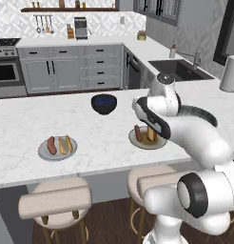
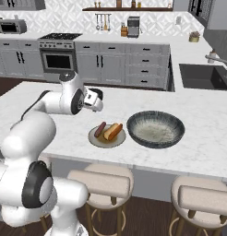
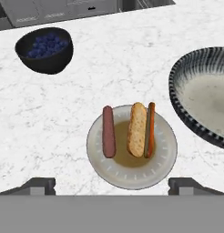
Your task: Place one bun and one sausage from the bowl on each plate.
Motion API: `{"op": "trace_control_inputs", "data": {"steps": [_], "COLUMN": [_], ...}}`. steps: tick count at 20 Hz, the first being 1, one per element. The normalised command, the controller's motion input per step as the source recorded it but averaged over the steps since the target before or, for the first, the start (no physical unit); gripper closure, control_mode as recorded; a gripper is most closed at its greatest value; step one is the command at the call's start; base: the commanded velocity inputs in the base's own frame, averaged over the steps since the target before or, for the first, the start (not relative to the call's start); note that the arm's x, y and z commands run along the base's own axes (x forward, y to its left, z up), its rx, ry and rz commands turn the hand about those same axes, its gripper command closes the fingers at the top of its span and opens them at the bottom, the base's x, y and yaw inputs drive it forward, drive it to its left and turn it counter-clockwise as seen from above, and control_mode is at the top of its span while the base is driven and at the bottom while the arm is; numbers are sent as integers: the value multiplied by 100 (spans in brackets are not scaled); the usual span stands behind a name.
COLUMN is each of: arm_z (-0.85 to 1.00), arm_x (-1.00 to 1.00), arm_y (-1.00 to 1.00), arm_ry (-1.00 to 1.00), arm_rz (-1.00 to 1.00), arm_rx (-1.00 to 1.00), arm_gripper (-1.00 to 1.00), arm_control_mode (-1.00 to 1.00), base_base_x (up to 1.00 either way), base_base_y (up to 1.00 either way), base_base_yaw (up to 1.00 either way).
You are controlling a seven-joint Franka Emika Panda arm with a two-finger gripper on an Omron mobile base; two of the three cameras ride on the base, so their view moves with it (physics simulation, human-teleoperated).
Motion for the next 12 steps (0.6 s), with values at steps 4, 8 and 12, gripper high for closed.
{"op": "trace_control_inputs", "data": {"steps": [4, 8, 12], "arm_z": [25, 13, 28], "arm_x": [-18, -52, -97], "arm_y": [8, 15, 42], "arm_ry": [-13, -34, -88], "arm_rz": [1, 0, 0], "arm_rx": [-7, -5, -15], "arm_gripper": [-100, -100, -100], "arm_control_mode": [-100, -100, -100], "base_base_x": [0, 0, 0], "base_base_y": [0, 0, 0], "base_base_yaw": [0, 0, 0]}}
